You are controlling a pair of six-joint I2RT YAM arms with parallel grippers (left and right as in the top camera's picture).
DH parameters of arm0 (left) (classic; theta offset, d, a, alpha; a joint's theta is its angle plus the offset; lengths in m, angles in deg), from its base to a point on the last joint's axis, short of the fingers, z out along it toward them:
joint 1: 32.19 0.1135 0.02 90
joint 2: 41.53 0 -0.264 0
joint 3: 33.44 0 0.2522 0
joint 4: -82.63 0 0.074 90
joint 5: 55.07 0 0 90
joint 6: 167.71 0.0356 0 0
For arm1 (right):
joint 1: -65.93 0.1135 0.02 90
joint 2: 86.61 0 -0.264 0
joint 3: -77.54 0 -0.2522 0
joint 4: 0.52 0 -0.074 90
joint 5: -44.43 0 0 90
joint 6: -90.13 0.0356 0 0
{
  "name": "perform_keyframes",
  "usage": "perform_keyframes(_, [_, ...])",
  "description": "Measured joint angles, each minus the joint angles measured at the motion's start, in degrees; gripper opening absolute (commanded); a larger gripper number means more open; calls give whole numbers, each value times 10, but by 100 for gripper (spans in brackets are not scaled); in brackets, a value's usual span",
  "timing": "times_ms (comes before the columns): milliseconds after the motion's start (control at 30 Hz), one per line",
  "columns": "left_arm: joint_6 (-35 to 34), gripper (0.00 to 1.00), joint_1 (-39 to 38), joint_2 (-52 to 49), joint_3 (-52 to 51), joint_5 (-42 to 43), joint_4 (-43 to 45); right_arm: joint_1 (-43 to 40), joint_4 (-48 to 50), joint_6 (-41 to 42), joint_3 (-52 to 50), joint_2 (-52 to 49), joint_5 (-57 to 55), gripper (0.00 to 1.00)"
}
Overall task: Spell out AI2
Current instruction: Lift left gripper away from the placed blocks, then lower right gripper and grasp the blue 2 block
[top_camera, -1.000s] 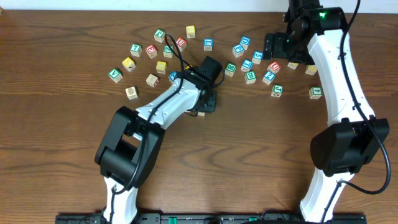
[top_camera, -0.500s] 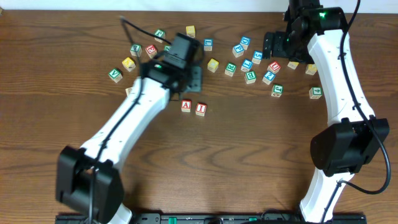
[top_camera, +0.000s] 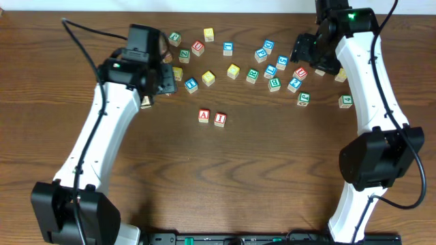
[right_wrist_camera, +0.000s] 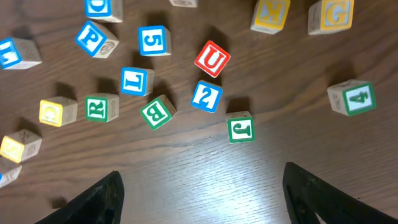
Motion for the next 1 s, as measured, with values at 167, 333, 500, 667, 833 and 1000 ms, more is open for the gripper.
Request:
perform_keyframes(167, [1,38,24,0,0,-8,-7,0,7,14,0,-26,-2,70])
perform_keyframes(333, [1,38,28,0,0,-9,-7,0,13,24,-1,-55,-4,64])
perform_keyframes(500, [1,38,27,0,0,-10,-7,0,30,39,-1,-75,-4,63])
perform_keyframes(667, [1,38,27,0,0,-10,-7,0,34,55,-1,-93,-4,62])
perform_keyframes(833, [1,38,27,0,0,-10,-7,0,36,66,-1,-119,-4,63])
perform_keyframes(1000, [1,38,27,0,0,-10,-7,0,43,67,-2,-150,-4,61])
